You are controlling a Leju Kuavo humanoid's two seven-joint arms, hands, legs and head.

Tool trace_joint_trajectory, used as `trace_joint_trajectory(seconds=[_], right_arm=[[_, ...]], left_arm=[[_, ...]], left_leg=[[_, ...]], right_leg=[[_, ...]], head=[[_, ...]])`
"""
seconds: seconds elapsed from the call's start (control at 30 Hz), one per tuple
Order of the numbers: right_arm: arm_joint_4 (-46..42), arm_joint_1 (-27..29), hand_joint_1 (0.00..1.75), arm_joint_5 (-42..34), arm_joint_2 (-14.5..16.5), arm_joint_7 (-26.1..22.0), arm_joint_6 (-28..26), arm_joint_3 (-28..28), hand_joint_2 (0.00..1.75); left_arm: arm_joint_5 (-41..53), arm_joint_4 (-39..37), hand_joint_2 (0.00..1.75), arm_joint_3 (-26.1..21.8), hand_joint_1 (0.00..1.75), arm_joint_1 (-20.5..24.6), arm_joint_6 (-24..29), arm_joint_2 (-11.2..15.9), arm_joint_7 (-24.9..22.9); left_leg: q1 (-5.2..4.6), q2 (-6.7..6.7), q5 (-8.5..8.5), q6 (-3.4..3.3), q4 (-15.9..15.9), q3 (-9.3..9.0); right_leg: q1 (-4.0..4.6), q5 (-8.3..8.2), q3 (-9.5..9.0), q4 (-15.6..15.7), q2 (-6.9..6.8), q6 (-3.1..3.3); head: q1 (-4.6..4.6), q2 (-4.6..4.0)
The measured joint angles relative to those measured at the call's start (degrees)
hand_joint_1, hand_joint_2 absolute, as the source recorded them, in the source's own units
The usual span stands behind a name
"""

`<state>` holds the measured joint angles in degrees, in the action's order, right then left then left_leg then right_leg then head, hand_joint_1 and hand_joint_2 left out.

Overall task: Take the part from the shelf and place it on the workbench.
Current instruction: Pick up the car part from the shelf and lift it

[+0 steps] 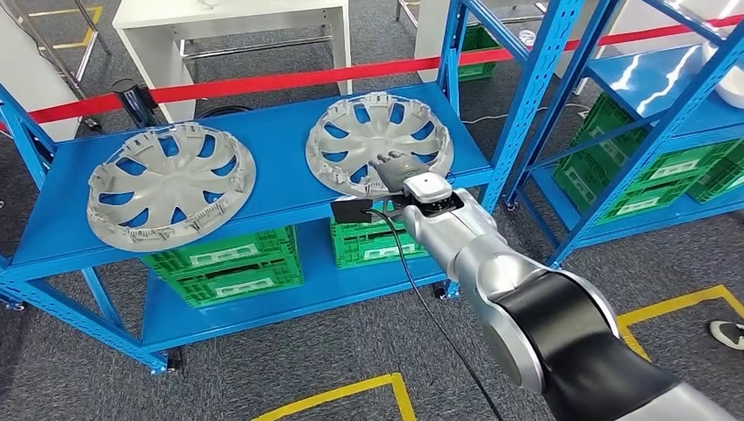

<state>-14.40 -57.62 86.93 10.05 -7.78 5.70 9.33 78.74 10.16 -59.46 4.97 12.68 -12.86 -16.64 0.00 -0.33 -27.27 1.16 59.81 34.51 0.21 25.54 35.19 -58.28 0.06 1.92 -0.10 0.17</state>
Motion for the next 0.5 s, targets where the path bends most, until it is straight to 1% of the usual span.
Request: trace_joint_trajectory(seconds=[0.03, 0.07, 0.1, 0.13, 0.17, 0.2, 0.23, 0.27, 0.3, 0.33, 0.37, 0.4, 0.43, 0.5], right_arm=[[0.0, -0.1, 0.0, 0.0, 0.0, 0.0, 0.0, 0.0, 1.75], [0.0, -0.1, 0.0, 0.0, 0.0, 0.0, 0.0, 0.0, 1.75], [0.0, -0.1, 0.0, 0.0, 0.0, 0.0, 0.0, 0.0, 1.75], [0.0, 0.0, 0.0, 0.0, 0.1, 0.0, 0.0, 0.0, 1.75], [0.0, 0.2, 0.0, 0.0, 0.1, 0.0, 0.0, 0.0, 1.75], [0.0, 0.3, 0.0, 0.0, 0.1, 0.0, 0.0, 0.0, 1.75], [0.0, 0.4, 0.0, 0.0, 0.1, 0.0, 0.0, 0.0, 1.75], [0.0, 0.4, 0.0, 0.0, 0.1, 0.0, 0.0, 0.0, 1.75], [0.0, 0.4, 0.0, 0.0, 0.1, 0.0, 0.0, 0.0, 1.75], [0.0, 0.4, 0.0, 0.0, 0.1, 0.0, 0.0, 0.0, 1.75], [0.0, 0.4, 0.0, -0.1, 0.1, 0.0, 0.0, 0.0, 1.75], [0.0, 0.4, 0.0, -0.1, 0.1, 0.0, 0.0, 0.0, 1.75], [0.0, 0.4, 0.0, -0.1, 0.1, 0.0, 0.0, 0.0, 1.75], [0.0, 0.4, 0.0, -0.1, 0.1, 0.0, 0.0, 0.0, 1.75]], left_arm=[[0.0, 0.0, 0.0, 0.0, 0.0, 0.0, 0.0, 0.0, 0.0], [0.0, 0.0, 0.0, 0.0, 0.0, 0.0, 0.0, 0.0, 0.0], [0.0, 0.0, 0.0, 0.0, 0.0, 0.0, 0.0, 0.0, 0.0], [0.0, 0.0, 0.0, 0.0, 0.0, 0.0, 0.0, 0.1, 0.0], [0.0, 0.0, 0.0, 0.0, 0.0, 0.0, 0.0, 0.1, 0.0], [0.0, 0.0, 0.0, 0.0, 0.0, -0.1, 0.0, 0.2, 0.0], [0.0, 0.0, 0.0, 0.0, 0.0, -0.1, 0.0, 0.2, 0.0], [0.0, 0.0, 0.0, 0.0, 0.0, -0.1, 0.0, 0.2, -0.1], [0.0, 0.0, 0.0, 0.0, 0.0, -0.1, 0.0, 0.2, -0.1], [0.0, 0.0, 0.0, 0.0, 0.0, -0.1, 0.0, 0.1, -0.1], [0.1, -0.1, 0.0, 0.0, 0.0, 0.0, 0.0, 0.1, 0.0], [0.1, -0.1, 0.0, 0.0, 0.0, 0.0, 0.0, 0.0, 0.0], [0.2, -0.1, 0.0, 0.0, 0.0, 0.0, -0.1, 0.0, 0.0], [0.3, -0.1, 0.0, 0.0, 0.0, -0.1, -0.1, 0.1, 0.0]], left_leg=[[0.03, 0.01, -0.87, 0.32, 1.5, 0.69], [0.18, 0.02, -2.18, 0.65, 4.2, 2.04], [0.33, 0.04, -3.74, 1.0, 7.8, 3.89], [0.56, 0.05, -4.96, 1.33, 11.3, 5.87], [0.79, 0.06, -5.41, 1.64, 13.9, 7.4], [1.0, 0.08, -4.76, 1.92, 14.4, 8.0], [1.22, 0.1, -3.01, 2.18, 12.6, 7.43], [1.44, 0.15, -0.75, 2.42, 9.3, 6.04], [1.55, 0.19, 0.81, 2.69, 5.6, 4.37], [1.58, 0.21, 1.78, 2.63, 2.6, 2.87], [1.54, 0.22, 1.93, 2.36, 0.9, 2.0], [1.41, 0.2, 1.51, 1.93, 0.4, 1.62], [1.31, 0.16, 1.45, 1.28, 0.3, 1.52], [1.35, 0.12, 1.32, 0.29, 0.2, 1.35]], right_leg=[[-0.26, -0.04, -0.33, 0.3, -0.01, 0.21], [-0.43, -0.02, -0.6, 0.5, -0.04, 0.41], [-0.49, 0.1, -0.73, 0.5, -0.03, 0.6], [-0.54, 0.21, -0.8, 0.5, -0.03, 0.65], [-0.6, 0.36, -0.88, 0.4, -0.02, 0.62], [-0.72, 0.55, -0.98, 0.3, 0.01, 0.47], [-0.9, 0.81, -1.12, 0.1, 0.04, 0.22], [-1.11, 1.14, -1.29, -0.2, 0.07, -0.08], [-1.28, 1.53, -1.4, -0.5, 0.09, -0.49], [-1.29, 1.93, -1.42, -0.9, 0.1, -0.93], [-1.22, 2.2, -1.41, -1.1, 0.11, -1.33], [-1.12, 2.34, -1.4, -1.2, 0.12, -1.71], [-1.05, 2.39, -1.47, -1.1, 0.12, -2.02], [-1.2, 2.75, -1.49, -1.3, 0.09, -2.6]], head=[[-0.05, 0.0], [-0.11, 0.0], [-0.19, 0.0], [-0.2, 0.0], [-0.2, 0.0], [-0.2, 0.0], [-0.2, 0.0], [-0.2, 0.0], [-0.25, 0.0], [-0.34, 0.0], [-0.34, 0.0], [-0.34, 0.0], [-0.31, 0.0], [-0.2, 0.0]])
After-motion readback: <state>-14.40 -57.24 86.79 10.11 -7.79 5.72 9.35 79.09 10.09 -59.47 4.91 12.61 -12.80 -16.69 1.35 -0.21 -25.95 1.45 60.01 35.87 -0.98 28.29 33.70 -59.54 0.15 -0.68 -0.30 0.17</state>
